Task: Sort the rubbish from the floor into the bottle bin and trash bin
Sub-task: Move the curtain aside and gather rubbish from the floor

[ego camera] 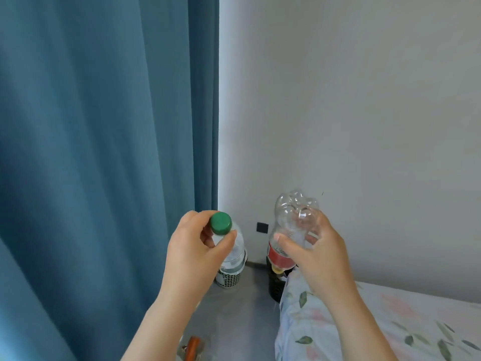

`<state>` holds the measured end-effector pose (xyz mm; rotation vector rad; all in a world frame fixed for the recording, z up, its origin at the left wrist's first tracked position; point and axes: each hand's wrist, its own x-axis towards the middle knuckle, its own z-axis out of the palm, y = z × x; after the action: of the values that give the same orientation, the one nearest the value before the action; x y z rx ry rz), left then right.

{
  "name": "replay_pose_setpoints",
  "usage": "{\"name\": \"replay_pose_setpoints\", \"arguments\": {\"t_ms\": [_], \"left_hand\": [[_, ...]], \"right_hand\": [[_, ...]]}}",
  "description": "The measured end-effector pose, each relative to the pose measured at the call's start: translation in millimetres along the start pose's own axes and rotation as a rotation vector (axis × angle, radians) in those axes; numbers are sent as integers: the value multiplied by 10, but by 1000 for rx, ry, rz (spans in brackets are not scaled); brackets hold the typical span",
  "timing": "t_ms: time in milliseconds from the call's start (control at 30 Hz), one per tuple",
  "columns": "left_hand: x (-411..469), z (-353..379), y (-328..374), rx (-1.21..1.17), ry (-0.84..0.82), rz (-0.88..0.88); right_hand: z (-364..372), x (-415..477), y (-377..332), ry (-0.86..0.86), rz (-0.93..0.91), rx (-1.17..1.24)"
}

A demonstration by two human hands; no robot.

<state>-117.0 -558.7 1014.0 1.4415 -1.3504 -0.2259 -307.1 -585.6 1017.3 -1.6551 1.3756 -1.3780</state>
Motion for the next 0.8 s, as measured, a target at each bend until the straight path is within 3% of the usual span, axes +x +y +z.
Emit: {"name": "replay_pose_setpoints", "arguments": {"t_ms": [500, 800], "left_hand": [[1124, 890, -621, -30, -147, -63], [1894, 1841, -737, 18, -129, -80]], "right_hand": [[307, 1121, 675, 2, 100, -93], [273, 2295, 1237, -79, 90, -57]]}}
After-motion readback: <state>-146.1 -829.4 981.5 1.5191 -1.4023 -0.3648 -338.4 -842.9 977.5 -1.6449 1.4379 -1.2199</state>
